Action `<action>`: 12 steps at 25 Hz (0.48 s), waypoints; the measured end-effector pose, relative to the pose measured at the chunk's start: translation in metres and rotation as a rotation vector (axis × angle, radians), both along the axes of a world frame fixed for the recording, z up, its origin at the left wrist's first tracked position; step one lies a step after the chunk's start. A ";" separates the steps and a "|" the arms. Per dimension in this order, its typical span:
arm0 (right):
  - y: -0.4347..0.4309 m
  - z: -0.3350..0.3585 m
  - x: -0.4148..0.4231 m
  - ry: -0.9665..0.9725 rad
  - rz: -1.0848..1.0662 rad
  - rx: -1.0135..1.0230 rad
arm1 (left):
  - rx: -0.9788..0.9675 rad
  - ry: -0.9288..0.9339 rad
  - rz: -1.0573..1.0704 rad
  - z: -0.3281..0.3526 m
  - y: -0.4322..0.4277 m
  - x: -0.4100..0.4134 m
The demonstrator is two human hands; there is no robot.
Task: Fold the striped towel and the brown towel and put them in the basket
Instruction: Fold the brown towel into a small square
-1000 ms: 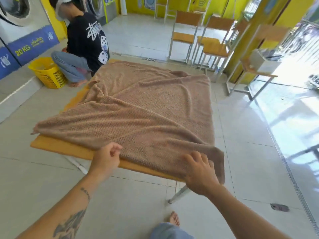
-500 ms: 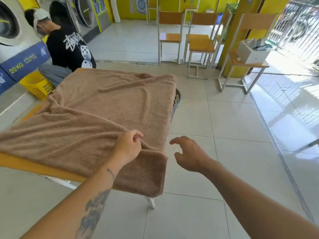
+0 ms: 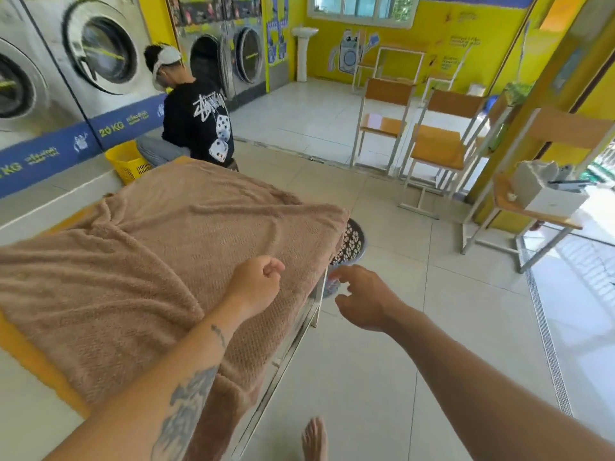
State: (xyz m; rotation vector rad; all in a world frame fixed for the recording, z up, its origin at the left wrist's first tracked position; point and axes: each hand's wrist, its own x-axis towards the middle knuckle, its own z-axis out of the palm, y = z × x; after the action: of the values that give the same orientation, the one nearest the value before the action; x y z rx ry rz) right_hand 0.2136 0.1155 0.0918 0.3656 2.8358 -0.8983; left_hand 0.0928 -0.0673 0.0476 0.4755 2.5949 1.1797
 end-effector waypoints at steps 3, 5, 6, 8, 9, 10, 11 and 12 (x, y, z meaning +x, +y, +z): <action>0.050 0.002 -0.060 0.001 0.038 0.055 | 0.060 -0.048 0.044 -0.015 0.045 -0.050; 0.089 0.003 -0.110 -0.021 0.042 0.072 | 0.076 -0.067 0.076 -0.022 0.080 -0.097; 0.105 0.005 -0.133 -0.031 0.047 0.075 | 0.073 -0.075 0.089 -0.023 0.095 -0.118; 0.135 0.008 -0.177 -0.034 0.074 0.080 | 0.054 -0.087 0.094 -0.020 0.123 -0.157; 0.149 0.008 -0.200 -0.034 0.087 0.077 | 0.038 -0.096 0.098 -0.019 0.137 -0.178; 0.158 0.007 -0.221 -0.042 0.104 0.079 | 0.019 -0.101 0.114 -0.017 0.147 -0.195; 0.166 0.003 -0.242 -0.058 0.124 0.083 | -0.003 -0.094 0.136 -0.017 0.154 -0.210; 0.173 -0.003 -0.263 -0.080 0.147 0.091 | -0.032 -0.080 0.155 -0.019 0.161 -0.224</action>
State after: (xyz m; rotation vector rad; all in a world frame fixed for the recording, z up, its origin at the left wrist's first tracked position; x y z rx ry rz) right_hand -0.0492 0.2884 0.0888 0.1947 2.7933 -0.7118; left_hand -0.1311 0.0935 0.0283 0.2185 2.6159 1.1772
